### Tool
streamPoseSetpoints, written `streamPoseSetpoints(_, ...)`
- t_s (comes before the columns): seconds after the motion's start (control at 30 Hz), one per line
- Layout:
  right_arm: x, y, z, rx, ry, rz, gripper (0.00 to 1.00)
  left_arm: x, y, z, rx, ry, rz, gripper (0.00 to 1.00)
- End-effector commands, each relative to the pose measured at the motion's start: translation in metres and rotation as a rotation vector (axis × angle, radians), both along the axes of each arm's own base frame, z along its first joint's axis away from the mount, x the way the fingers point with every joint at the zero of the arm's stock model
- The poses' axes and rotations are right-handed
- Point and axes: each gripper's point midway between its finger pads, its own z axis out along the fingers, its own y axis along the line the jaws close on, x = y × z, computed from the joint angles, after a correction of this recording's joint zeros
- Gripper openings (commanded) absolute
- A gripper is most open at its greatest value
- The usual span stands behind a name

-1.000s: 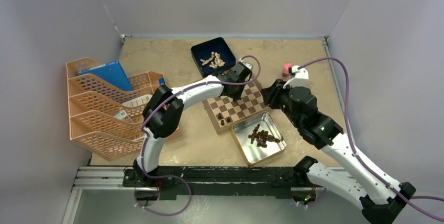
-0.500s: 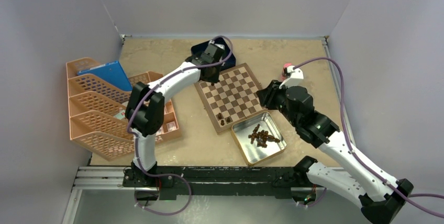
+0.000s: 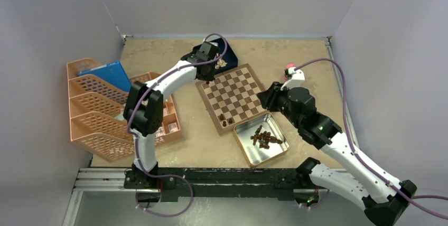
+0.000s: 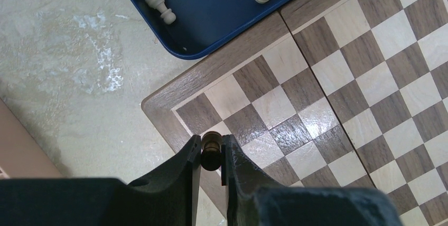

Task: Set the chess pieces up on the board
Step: Move the chess piece to the chessboard.

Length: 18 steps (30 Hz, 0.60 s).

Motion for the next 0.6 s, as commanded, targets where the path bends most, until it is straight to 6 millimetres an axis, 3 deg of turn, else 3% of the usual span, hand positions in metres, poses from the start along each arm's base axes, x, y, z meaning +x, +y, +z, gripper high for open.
streamPoseSetpoints(0.0,0.003,0.004,0.014,0.041,-0.035,0.006,0.38,0.015,-0.001,0.001,0.004,-0.042,-0.011,0.13)
streamPoseSetpoints(0.57,0.006,0.004,0.011,0.03,-0.032,0.001,0.38,0.023,0.01,-0.02,0.046,-0.019,0.019,0.13)
